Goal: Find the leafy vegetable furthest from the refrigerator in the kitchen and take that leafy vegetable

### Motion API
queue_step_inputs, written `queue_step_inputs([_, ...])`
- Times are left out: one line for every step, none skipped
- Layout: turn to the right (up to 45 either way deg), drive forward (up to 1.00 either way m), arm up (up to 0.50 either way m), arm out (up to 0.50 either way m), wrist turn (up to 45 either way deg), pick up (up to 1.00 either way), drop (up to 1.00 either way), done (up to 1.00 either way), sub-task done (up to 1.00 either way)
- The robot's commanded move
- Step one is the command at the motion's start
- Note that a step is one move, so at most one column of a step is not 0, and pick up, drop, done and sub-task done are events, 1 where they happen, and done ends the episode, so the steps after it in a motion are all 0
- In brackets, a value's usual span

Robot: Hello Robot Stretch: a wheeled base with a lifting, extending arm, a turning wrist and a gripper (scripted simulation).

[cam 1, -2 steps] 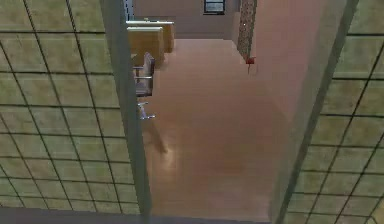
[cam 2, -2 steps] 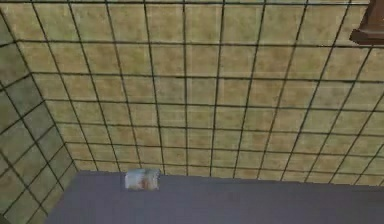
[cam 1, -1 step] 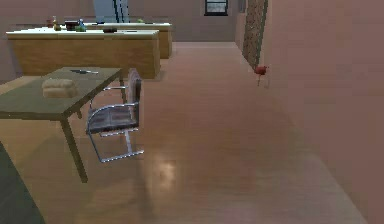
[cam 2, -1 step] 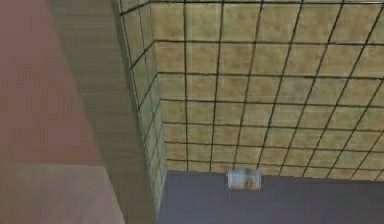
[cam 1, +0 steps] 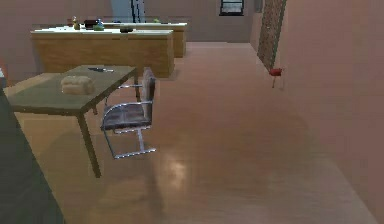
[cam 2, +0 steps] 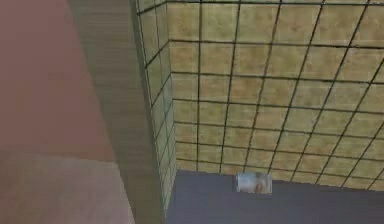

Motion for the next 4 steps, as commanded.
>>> queue_step_inputs([0.0, 1.00, 0.00, 0.00, 0.0, 0.00, 0.00, 0.00, 0.00])
queue_step_inputs([0.0, 1.00, 0.00, 0.00, 0.0, 0.00, 0.00, 0.00, 0.00])
queue_step_inputs([0.0, 1.00, 0.00, 0.00, 0.0, 0.00, 0.00, 0.00, 0.00])
queue_step_inputs([0.0, 1.00, 0.00, 0.00, 0.0, 0.00, 0.00, 0.00, 0.00])
